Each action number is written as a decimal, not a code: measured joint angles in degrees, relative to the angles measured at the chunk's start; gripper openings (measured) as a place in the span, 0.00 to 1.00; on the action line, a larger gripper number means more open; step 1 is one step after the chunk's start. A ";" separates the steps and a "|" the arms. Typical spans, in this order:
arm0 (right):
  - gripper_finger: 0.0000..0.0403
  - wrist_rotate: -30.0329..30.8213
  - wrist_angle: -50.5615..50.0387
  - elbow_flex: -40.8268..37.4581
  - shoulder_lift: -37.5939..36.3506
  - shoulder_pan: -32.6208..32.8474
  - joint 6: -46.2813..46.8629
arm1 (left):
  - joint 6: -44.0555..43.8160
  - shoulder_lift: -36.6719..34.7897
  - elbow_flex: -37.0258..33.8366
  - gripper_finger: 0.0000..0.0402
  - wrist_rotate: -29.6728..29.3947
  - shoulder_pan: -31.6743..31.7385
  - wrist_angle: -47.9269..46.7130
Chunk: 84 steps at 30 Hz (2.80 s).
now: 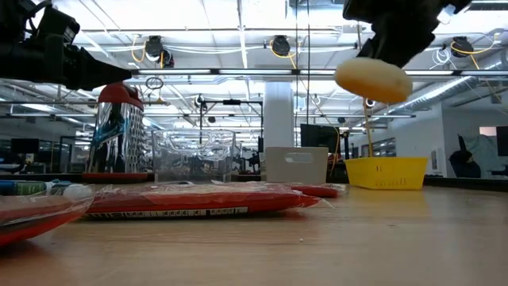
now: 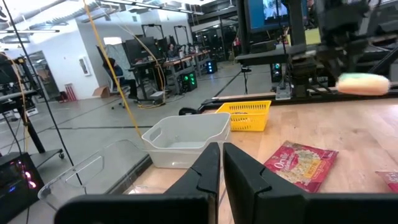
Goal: Pick & Place Food Item
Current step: Put the light blue donut into the yellow bin
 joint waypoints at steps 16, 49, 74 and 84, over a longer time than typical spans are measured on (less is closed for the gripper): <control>0.08 0.02 -3.18 0.02 -4.11 -4.93 0.00 | 0.00 0.00 0.00 0.06 -0.01 0.00 0.00; 0.08 0.02 -11.63 0.04 -4.11 -19.74 4.98 | 0.00 -0.01 0.00 0.06 -0.01 -0.02 0.00; 0.08 0.26 -14.73 0.07 -4.11 -39.90 0.33 | -0.01 -0.02 0.00 0.06 0.00 -0.02 0.00; 0.08 0.28 -14.71 0.07 -4.08 -49.82 -4.23 | -0.02 -0.01 0.00 0.06 -0.01 -0.01 0.00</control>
